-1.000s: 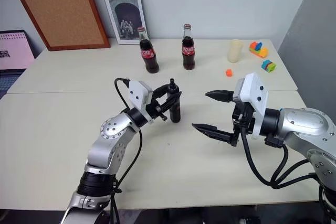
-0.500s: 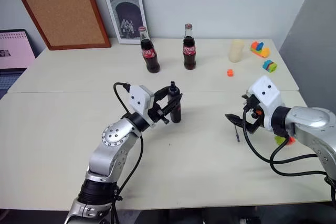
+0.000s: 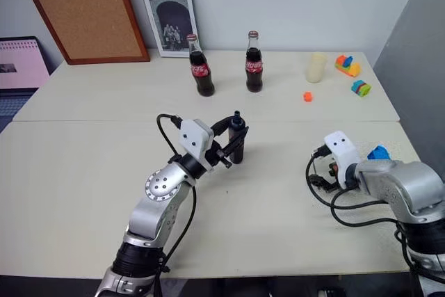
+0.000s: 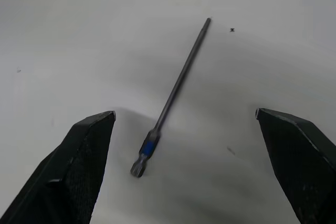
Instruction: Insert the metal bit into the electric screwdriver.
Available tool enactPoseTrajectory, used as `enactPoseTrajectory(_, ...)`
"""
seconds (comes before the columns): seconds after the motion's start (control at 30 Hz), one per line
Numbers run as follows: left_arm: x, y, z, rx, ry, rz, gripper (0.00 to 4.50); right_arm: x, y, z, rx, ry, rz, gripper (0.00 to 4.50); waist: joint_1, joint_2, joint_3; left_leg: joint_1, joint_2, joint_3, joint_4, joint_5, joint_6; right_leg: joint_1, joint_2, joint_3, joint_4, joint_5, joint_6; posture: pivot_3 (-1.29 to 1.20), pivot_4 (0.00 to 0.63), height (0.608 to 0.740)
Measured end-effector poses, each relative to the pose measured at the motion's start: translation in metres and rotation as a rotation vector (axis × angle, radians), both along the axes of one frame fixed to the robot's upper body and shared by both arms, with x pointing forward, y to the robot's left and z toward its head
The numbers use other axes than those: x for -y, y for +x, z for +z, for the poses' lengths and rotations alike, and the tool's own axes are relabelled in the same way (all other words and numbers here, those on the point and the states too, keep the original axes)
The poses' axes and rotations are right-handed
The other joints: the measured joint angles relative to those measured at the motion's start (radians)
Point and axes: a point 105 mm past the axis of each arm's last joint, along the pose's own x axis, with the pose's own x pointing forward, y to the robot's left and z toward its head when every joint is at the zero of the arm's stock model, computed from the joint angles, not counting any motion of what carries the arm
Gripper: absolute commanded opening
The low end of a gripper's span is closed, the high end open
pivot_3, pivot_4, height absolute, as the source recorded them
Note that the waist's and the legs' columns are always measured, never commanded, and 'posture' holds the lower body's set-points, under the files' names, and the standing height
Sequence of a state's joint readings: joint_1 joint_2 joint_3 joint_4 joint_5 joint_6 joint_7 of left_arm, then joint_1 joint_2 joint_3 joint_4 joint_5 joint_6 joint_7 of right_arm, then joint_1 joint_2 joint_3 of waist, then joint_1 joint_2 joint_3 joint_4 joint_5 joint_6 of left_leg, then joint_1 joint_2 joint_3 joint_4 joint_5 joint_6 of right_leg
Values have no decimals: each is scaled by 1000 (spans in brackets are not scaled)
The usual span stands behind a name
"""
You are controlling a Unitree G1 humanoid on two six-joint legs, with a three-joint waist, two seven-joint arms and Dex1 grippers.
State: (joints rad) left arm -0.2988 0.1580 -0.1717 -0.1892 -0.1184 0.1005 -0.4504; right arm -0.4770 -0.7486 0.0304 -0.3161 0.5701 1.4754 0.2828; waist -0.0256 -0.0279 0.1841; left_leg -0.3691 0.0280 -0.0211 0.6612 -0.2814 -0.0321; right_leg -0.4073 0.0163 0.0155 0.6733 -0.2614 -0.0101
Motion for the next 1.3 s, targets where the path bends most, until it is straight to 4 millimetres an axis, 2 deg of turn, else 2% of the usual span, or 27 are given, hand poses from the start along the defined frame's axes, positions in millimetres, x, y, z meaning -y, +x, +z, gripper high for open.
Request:
enactPoseTrajectory(0.2, 0, -1, 0, 8, -6, 3, 1626, -6, 2, -2, -71, 36, -28, 2864, 0, 0, 0, -2, 0, -1, 0, 0, 0, -1, 0, 0, 0, 0, 0, 0, 150, 740)
enactPoseTrajectory(0.23, 0, -1, -1, 9, -6, 4, 1626, -6, 2, -2, -75, 41, -30, 2499, 0, 0, 0, -4, 0, -1, 0, 0, 0, -1, 0, 0, 0, 0, 0, 0, 150, 740)
enactPoseTrajectory(0.4, 0, -1, -1, 10, -6, 8, 1626, -11, 3, -2, -83, 71, -35, 1396, -1, 0, 0, -5, 0, -1, 0, 0, 0, -1, 0, -1, 0, 0, 0, 0, 150, 740)
enactPoseTrajectory(0.57, 0, -1, -1, 13, -2, 11, 1626, -13, 6, -3, -70, 94, -66, 37, -1, 0, 0, -5, 0, -1, 0, 0, 0, -1, 0, -1, 0, 0, 0, 0, 150, 740)
enactPoseTrajectory(1.0, -5, 7, 7, -51, -9, -72, 1626, -12, 11, 1, -14, 198, -165, 0, -1, 0, 0, -10, 0, -1, 1, 0, 0, -6, 0, -2, 0, 1, 2, 0, 150, 740)
enactPoseTrajectory(1.1, -2, 5, 11, -58, 22, -152, 1626, -19, 9, 18, 58, 242, -113, 0, -1, 1, 0, -16, -1, -1, 1, 0, 0, -15, 1, -1, 2, 1, 2, 0, 150, 740)
enactPoseTrajectory(1.23, 6, -4, 13, -92, 32, -295, 1626, -33, -1, 54, 197, 299, 38, 0, -1, 1, 0, -16, 0, -1, 1, 0, 0, -14, 0, -1, 1, 0, 2, 0, 150, 740)
enactPoseTrajectory(1.3, 8, -6, 14, -101, 40, -333, 1626, -39, -4, 63, 234, 326, 84, 0, -1, 1, 0, -16, 0, -1, 1, 0, 0, -14, 0, -1, 0, 0, 2, 0, 150, 740)
